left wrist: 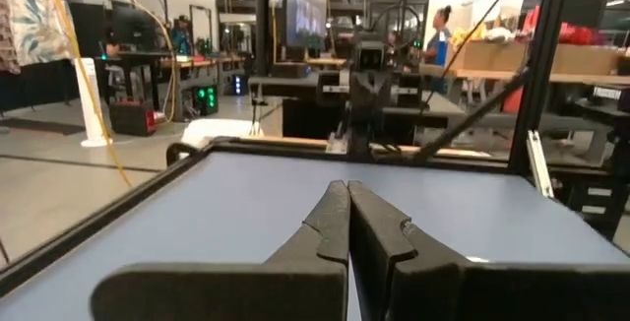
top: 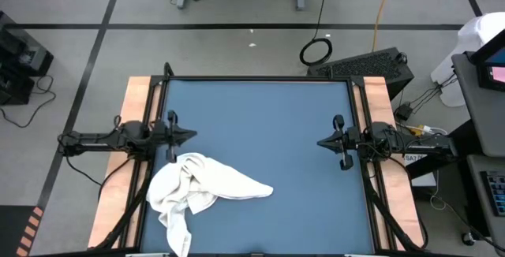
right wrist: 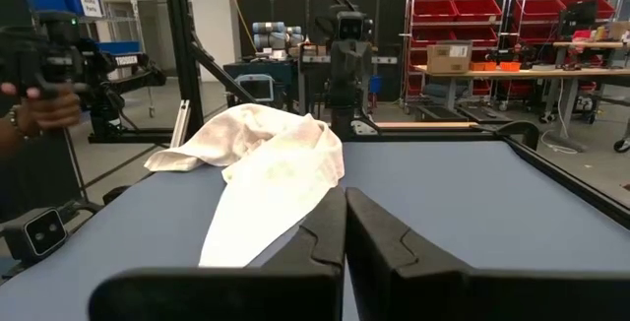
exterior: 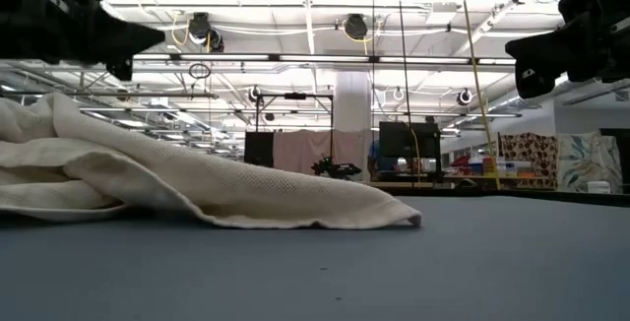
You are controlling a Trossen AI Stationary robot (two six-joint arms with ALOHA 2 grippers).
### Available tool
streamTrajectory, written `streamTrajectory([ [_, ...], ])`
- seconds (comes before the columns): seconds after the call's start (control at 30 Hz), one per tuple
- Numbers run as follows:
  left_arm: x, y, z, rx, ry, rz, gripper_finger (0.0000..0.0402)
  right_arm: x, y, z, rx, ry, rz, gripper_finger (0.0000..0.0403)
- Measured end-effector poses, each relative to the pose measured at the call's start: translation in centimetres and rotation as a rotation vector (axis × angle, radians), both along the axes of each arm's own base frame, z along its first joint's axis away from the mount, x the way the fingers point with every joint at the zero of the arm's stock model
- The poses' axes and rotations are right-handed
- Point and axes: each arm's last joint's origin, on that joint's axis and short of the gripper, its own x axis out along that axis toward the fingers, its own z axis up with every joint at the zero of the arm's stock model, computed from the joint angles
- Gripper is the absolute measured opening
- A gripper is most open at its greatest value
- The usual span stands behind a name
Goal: Roll towel into tight, uniform cylinder
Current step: Roll the white towel
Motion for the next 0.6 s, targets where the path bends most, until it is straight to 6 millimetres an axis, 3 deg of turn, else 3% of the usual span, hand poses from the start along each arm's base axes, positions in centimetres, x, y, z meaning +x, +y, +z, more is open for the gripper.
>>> streamTrajectory([
  [0.3, -1.9, -0.1, 7.2, -0.01, -0.112, -0.039, 0.0002, 0.0, 0.0, 0.0, 0.004, -0.005, 0.0, 0.0],
  [0.6, -3.3, -0.2, 13.9, -0.031, -0.038, -0.065, 0.0002, 0.0, 0.0, 0.0, 0.033, -0.002, 0.002, 0.0],
])
